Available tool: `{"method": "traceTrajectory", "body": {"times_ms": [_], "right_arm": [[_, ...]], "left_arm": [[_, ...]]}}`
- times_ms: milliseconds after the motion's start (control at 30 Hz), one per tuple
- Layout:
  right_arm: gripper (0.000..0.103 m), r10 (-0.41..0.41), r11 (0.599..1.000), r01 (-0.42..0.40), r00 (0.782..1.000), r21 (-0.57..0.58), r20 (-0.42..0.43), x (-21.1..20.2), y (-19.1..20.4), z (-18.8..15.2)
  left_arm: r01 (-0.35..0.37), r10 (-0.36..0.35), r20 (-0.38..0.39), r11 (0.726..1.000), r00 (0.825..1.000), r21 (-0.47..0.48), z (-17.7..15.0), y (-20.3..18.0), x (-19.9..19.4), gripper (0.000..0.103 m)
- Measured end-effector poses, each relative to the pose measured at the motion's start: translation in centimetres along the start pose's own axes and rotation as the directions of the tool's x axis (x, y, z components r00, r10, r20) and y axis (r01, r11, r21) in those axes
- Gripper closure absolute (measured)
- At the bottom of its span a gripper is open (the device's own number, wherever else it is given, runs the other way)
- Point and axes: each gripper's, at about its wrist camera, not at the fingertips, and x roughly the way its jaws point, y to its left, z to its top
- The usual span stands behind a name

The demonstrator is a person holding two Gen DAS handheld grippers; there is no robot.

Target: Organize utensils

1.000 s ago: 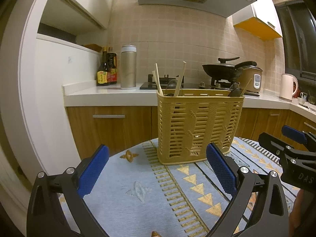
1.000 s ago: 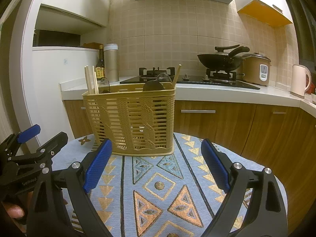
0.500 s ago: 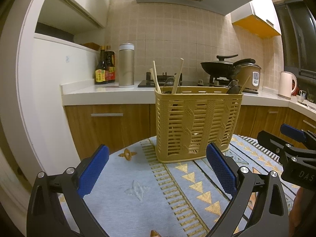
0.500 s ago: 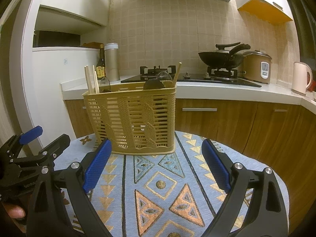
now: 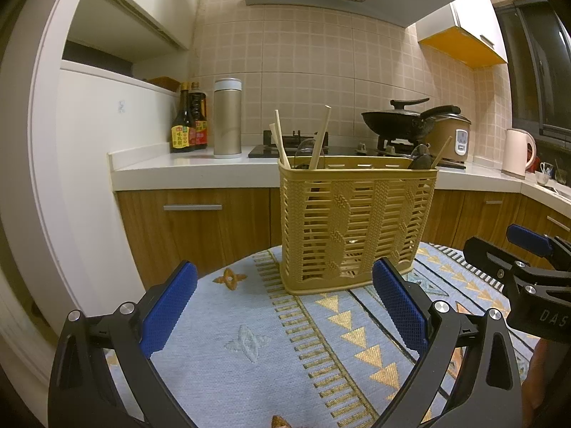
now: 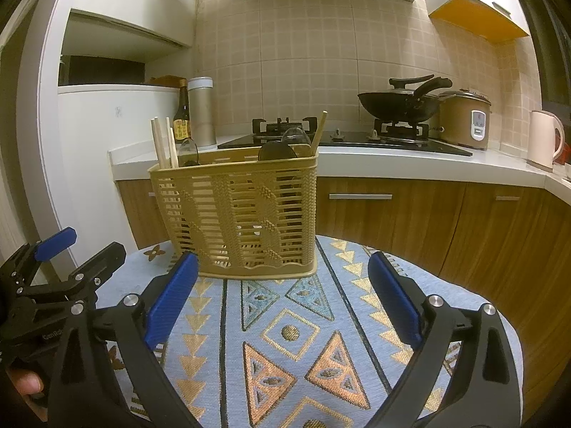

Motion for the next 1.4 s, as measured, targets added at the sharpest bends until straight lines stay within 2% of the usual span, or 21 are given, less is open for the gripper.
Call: {"method": "traceTrajectory", "body": {"times_ms": [967,1267,1400], "right_arm": [[0.011,-0.002,1.0,0.002,1.0,0.006,-0.008,0.14,-0.18,-0.08],[0.011,-0.004,1.0,0.005,1.0,0.012,-0.012,0.24,-0.33,-0.06],[0.011,-0.01,1.0,0.01,1.0,0.007,-0.014,0.32,-0.26,-0.13]], "left_arm": [[0.017,-0.017,-0.001,1.0,1.0,0.025,-0.03,-0.3,0.26,0.008],[0.009,-0.01,0.006,0.999,1.0,0.038,-0.05,-0.4,0.24,0.008],[-0.016,0.015,0.02,0.999,1.0,0.048,-0.07,-0.49,0.11,0.008]]}}
